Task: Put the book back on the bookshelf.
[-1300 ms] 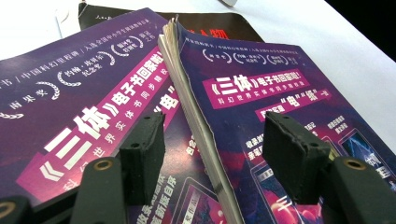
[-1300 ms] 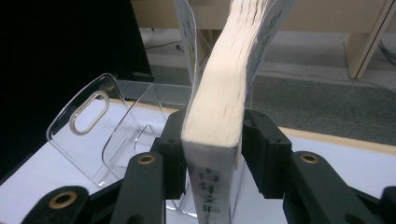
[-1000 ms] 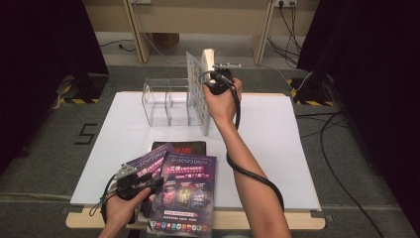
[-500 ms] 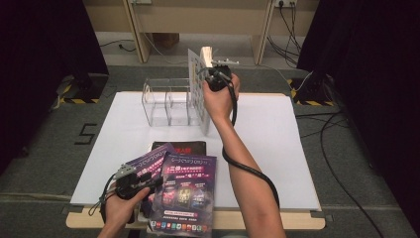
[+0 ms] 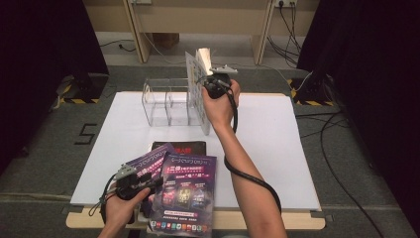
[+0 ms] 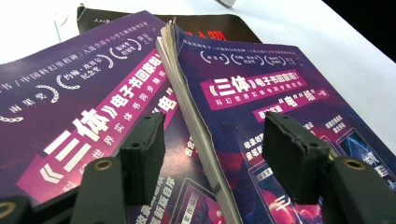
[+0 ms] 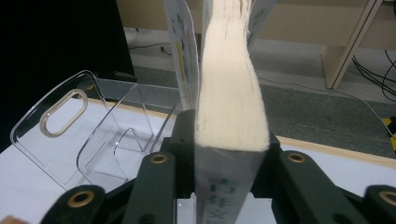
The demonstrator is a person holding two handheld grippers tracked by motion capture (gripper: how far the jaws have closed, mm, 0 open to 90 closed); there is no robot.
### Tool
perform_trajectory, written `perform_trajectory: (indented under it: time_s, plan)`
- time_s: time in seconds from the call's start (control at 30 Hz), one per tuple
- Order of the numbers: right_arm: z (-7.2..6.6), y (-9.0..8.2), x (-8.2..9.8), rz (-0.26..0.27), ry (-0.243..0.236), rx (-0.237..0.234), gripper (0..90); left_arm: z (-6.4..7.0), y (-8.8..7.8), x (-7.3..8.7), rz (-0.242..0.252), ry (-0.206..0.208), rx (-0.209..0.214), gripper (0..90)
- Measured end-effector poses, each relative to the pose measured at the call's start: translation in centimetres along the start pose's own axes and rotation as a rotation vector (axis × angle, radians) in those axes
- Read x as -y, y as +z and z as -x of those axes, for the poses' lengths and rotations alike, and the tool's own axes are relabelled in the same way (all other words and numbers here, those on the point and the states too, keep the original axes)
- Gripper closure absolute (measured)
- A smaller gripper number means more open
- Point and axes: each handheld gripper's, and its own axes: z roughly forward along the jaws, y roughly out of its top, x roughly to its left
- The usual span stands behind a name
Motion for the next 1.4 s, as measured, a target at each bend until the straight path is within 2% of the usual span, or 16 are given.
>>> perform_trajectory:
  time_s: [0.23,0.47,1.03,1.4]
  plan:
    - [0.3,-1.1,0.1,-0.016,0.020,-0.029,65.1,0.2,0.1,0.1,-0.002,0.002,-0.001,37.4]
    - [0.4,-2.0,0.4,-0.003,0.013,-0.040,62.9,0.3,0.2,0.1,-0.004,0.010,-0.005,36.8]
    - [1.0,-4.0,1.5,0.002,0.048,-0.083,58.7,0.5,0.4,0.0,-0.011,0.018,-0.005,36.0]
    - [1.8,-5.2,3.0,-0.025,0.069,-0.118,57.0,0.8,0.9,-0.6,-0.010,0.026,-0.008,36.1]
